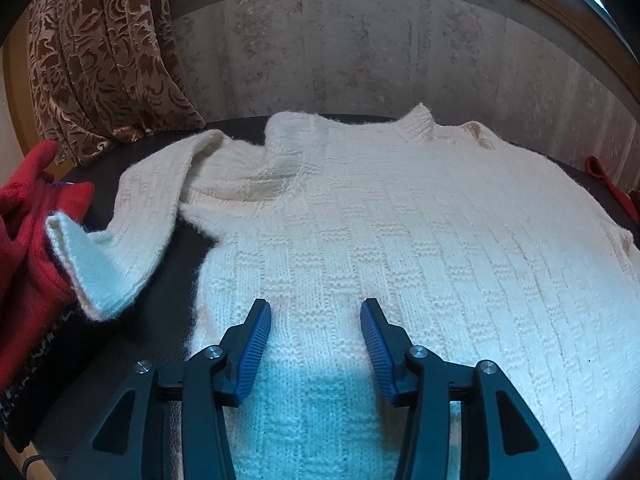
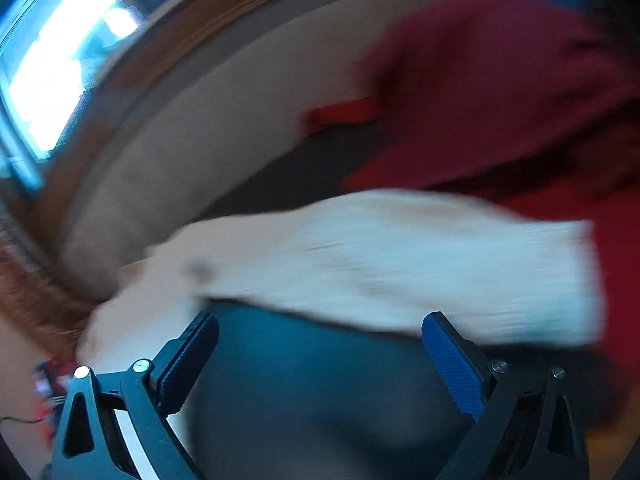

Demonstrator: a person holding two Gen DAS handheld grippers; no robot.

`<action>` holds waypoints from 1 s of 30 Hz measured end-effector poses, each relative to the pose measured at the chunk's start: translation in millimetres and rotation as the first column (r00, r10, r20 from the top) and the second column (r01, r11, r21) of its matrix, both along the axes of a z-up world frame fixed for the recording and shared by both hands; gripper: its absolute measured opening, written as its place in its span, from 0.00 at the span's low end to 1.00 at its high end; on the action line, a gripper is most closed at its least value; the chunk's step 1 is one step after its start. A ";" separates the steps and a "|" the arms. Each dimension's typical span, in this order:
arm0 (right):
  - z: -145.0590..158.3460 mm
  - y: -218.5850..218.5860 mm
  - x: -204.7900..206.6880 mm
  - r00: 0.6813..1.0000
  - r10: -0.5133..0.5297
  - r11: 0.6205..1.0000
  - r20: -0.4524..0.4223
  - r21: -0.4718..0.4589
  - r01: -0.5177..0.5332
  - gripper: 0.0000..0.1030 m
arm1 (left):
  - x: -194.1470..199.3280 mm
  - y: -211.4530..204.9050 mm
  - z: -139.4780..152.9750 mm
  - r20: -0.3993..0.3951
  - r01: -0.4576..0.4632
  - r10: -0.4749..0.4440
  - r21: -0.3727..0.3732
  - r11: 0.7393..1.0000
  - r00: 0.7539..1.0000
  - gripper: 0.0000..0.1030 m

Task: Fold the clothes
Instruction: 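Grasp the sweater sleeve near the red cloths with the right tool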

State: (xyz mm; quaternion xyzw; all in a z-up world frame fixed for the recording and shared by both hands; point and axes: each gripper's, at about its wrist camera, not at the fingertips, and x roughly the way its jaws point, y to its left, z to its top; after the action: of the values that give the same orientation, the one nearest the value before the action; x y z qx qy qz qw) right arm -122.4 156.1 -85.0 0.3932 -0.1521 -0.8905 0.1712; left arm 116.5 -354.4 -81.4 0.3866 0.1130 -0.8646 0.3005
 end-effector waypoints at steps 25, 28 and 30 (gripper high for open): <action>-15.8 28.6 -28.1 0.997 -0.072 0.959 0.043 0.279 0.057 0.10 | 2.1 -1.5 -0.4 -0.003 -0.022 0.022 0.004 1.000 1.000 0.54; -8.9 40.8 -32.1 0.994 -0.094 0.978 0.049 0.189 0.084 0.09 | 2.0 -1.2 -0.4 -0.004 -0.024 0.024 0.007 1.000 1.000 0.54; 0.3 44.2 -36.8 0.995 -0.097 0.986 0.031 0.137 0.092 0.09 | 1.8 -0.7 -0.5 -0.003 -0.026 0.026 0.006 1.000 1.000 0.54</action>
State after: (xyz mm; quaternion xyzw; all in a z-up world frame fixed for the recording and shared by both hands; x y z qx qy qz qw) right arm -159.2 200.2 -84.7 0.4130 -0.1132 -0.8983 0.0989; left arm 118.3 -355.1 -81.9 0.3847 0.1213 -0.8608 0.3103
